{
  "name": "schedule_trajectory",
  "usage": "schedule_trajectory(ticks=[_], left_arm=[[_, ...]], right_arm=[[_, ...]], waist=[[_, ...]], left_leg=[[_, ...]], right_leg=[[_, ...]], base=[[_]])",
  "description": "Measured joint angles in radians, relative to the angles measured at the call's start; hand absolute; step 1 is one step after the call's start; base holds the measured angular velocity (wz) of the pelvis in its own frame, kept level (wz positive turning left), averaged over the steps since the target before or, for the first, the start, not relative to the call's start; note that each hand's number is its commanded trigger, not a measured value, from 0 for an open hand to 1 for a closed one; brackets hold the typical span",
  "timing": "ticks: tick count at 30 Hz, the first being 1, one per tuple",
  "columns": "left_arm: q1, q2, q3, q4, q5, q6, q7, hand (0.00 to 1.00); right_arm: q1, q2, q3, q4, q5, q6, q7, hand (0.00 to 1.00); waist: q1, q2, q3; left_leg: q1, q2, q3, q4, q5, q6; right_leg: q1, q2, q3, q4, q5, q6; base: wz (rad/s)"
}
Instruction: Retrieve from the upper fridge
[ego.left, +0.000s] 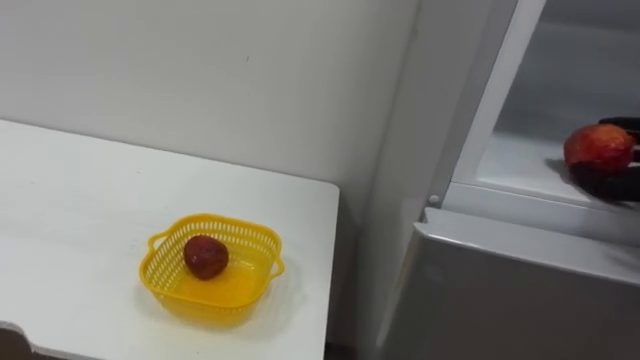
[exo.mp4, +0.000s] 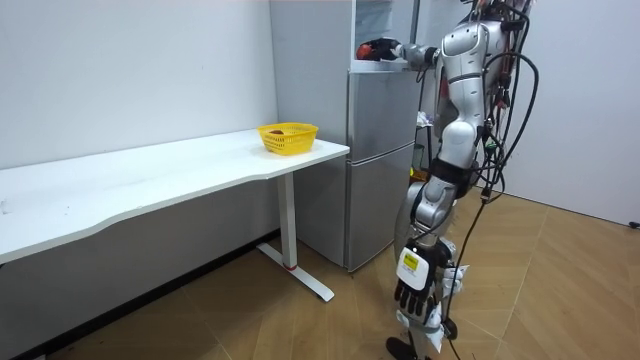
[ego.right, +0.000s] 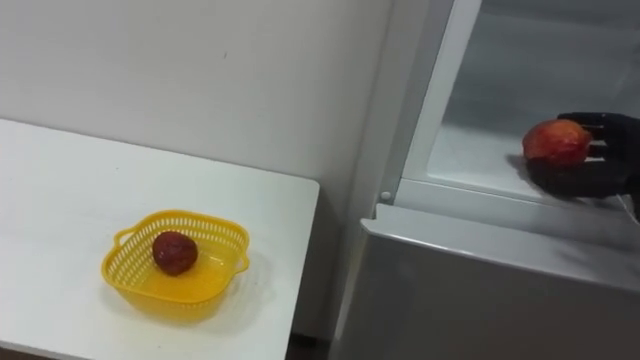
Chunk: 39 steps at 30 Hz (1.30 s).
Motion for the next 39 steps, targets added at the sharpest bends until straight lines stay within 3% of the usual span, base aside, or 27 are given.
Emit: schedule_trajectory(ticks=[8, 14, 17, 21, 24, 29, 39], left_arm=[[-0.003, 0.000, 0.000, -0.043, -0.007, -0.004, 0.005, 0.00], [-0.009, -0.012, 0.001, -0.042, -0.015, -0.015, 0.017, 0.00], [-0.009, -0.029, 0.001, -0.041, -0.041, -0.021, 0.022, 0.00], [0.002, -0.035, 0.000, -0.034, -0.046, -0.033, 0.022, 0.00], [0.000, -0.039, 0.000, -0.024, -0.047, -0.043, 0.022, 0.00], [-0.025, -0.040, -0.001, -0.019, -0.047, -0.052, 0.022, 0.00], [-0.030, -0.042, -0.002, -0.018, -0.058, -0.070, 0.019, 0.00]], right_arm=[[0.100, 0.010, -0.003, -0.212, -0.012, 0.019, -0.075, 1.00], [0.213, 0.083, -0.061, -0.438, -0.080, 0.020, -0.142, 1.00], [0.292, 0.093, -0.075, -0.579, -0.080, 0.020, -0.167, 1.00], [0.356, 0.120, -0.097, -0.742, -0.124, 0.013, -0.202, 1.00], [0.379, 0.123, -0.098, -0.827, -0.133, -0.016, -0.230, 1.00], [0.411, 0.140, -0.098, -0.978, -0.306, -0.021, -0.248, 1.00], [0.436, 0.194, -0.083, -1.187, -0.443, -0.046, -0.183, 1.00]], waist=[[-0.008, 0.019, -0.0111], [-0.014, 0.059, -0.0095], [-0.018, 0.074, -0.0081], [-0.024, 0.072, -0.0041], [-0.028, 0.074, -0.0027], [-0.028, 0.075, -0.0020], [-0.004, 0.072, -0.0029]], left_leg=[[0.005, 0.000, 0.001, 0.004, 0.000, 0.000], [0.024, 0.001, 0.005, 0.003, 0.000, 0.000], [0.035, 0.000, 0.010, -0.004, 0.000, 0.000], [0.045, 0.003, 0.031, -0.006, 0.000, 0.000], [0.054, 0.003, 0.036, -0.014, 0.000, 0.000], [0.052, 0.004, 0.050, -0.019, 0.000, 0.000], [0.056, 0.005, 0.058, -0.023, 0.000, 0.000]], right_leg=[[0.007, -0.001, -0.004, 0.000, 0.000, 0.000], [0.022, 0.000, 0.002, 0.001, 0.000, 0.000], [0.020, -0.005, 0.006, 0.002, 0.000, 0.001], [0.020, 0.002, 0.030, -0.001, -0.005, 0.000], [0.022, 0.002, 0.037, 0.000, -0.004, 0.000], [0.018, 0.002, 0.051, 0.001, -0.005, 0.001], [0.020, 0.004, 0.053, 0.002, -0.005, 0.001]], base=[[0.00], [0.00], [-0.04], [-0.15], [-0.07], [-0.07], [-0.02]])
